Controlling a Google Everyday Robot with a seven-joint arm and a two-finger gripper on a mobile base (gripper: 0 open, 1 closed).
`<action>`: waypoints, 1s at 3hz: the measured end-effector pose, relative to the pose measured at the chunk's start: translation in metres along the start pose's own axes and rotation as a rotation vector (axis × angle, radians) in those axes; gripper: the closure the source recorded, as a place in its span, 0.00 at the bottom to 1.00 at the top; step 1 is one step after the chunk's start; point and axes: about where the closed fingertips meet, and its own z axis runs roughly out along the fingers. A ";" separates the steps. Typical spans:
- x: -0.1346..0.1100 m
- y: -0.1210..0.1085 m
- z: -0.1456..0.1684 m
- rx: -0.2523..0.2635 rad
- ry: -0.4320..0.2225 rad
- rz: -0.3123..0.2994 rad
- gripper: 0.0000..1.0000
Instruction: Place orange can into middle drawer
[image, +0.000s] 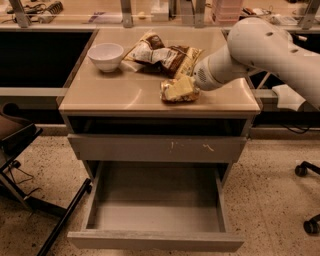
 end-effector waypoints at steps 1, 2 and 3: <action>0.022 -0.003 -0.051 0.045 -0.040 0.007 1.00; 0.066 -0.015 -0.143 0.185 -0.080 0.056 1.00; 0.111 -0.027 -0.229 0.269 -0.108 0.097 1.00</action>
Offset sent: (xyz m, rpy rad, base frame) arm -0.2093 -0.1995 0.1244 -0.1258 -0.1907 -0.3698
